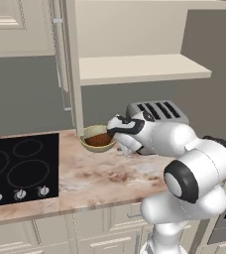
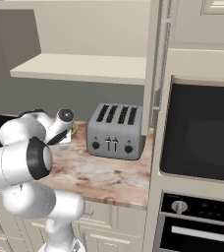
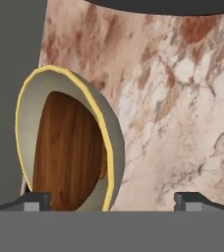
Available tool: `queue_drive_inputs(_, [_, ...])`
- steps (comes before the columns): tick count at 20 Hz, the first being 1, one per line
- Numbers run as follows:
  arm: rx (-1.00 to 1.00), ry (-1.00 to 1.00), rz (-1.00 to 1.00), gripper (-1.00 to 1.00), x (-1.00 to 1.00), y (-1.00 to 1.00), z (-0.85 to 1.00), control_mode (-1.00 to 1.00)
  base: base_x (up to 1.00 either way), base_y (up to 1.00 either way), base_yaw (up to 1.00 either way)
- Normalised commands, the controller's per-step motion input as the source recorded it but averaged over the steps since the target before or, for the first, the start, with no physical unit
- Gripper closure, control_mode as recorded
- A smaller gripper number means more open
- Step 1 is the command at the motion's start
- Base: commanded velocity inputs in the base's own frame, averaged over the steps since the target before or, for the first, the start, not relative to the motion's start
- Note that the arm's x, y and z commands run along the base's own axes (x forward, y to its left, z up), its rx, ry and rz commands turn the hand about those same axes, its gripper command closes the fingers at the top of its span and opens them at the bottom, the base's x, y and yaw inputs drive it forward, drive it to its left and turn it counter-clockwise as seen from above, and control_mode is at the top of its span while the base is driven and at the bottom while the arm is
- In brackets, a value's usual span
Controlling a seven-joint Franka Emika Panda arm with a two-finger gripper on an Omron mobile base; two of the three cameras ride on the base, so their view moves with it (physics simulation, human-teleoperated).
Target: Pick up the bowls on the counter and stack them on top of one another in the open cabinet. Place the smaller bowl on top of the larger bowl.
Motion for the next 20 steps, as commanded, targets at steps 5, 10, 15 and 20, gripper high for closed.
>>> queue_drive_inputs(5, [0.00,-0.01,0.00,-1.00,0.28,0.00,0.00,-1.00,0.00,0.00,0.00])
queue_drive_inputs(10, [0.00,-0.06,0.00,-1.00,0.14,0.00,0.02,-1.00,0.00,0.00,0.00])
queue_drive_inputs(15, [0.00,-0.02,0.02,-1.00,0.30,0.00,-0.02,-1.00,0.00,0.00,0.00])
queue_drive_inputs(20, [0.00,-0.02,0.02,-1.00,0.18,0.02,-0.02,-1.00,0.00,0.00,0.00])
